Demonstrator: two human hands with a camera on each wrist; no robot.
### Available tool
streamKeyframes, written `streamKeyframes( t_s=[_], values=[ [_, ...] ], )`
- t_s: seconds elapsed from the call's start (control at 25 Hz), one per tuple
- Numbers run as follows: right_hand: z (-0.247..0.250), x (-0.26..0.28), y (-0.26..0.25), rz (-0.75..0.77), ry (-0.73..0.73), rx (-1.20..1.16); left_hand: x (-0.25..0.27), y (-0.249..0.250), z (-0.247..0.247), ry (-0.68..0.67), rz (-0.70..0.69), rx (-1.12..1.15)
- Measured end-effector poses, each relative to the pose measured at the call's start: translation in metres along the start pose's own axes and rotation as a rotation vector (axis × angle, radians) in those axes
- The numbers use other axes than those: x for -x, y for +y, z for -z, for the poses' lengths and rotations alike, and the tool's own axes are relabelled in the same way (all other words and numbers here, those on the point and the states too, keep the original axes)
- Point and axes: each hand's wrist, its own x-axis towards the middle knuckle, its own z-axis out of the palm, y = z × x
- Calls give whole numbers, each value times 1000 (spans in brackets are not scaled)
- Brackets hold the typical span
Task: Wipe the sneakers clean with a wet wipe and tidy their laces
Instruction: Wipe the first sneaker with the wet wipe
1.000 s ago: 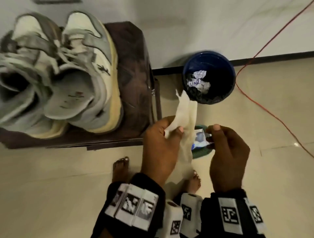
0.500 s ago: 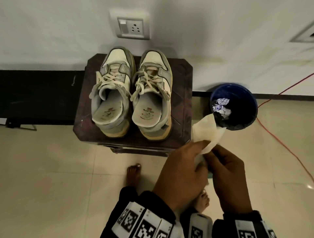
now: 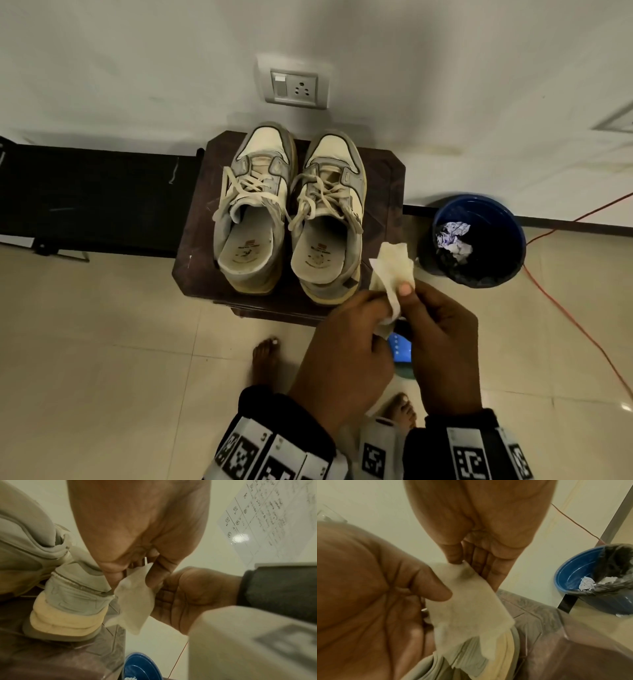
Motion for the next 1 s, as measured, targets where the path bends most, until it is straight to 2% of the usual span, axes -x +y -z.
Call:
streamKeyframes(
  t_s=[0.08, 0.24, 0.36, 0.48, 0.64, 0.72, 0.8, 0.92, 1.0],
  values=[
    [-3, -7, 0, 1, 48, -20, -6, 4, 8, 35, 26, 61],
    [-3, -17, 5, -18, 116, -52, -31, 12, 21, 356, 62, -37],
    [2, -23, 11, -38, 148, -36, -57, 17, 19, 412, 217, -37],
    [9, -25, 15, -58, 181, -40, -76, 17, 10, 355, 398, -111],
    [19, -27, 17, -61, 190, -81, -96, 16, 9, 246, 519, -318],
    [23, -26, 16, -54, 214, -52, -98, 13, 18, 239, 488, -379],
    [27, -26, 14, -39, 238, -42, -94, 5, 30, 174, 366, -341],
    [35, -24, 8, 3, 286, -11, -81, -7, 49, -98, 237, -134],
    [39, -23, 1, 55, 321, 58, -77, -15, 54, -189, 226, -73]
  ],
)
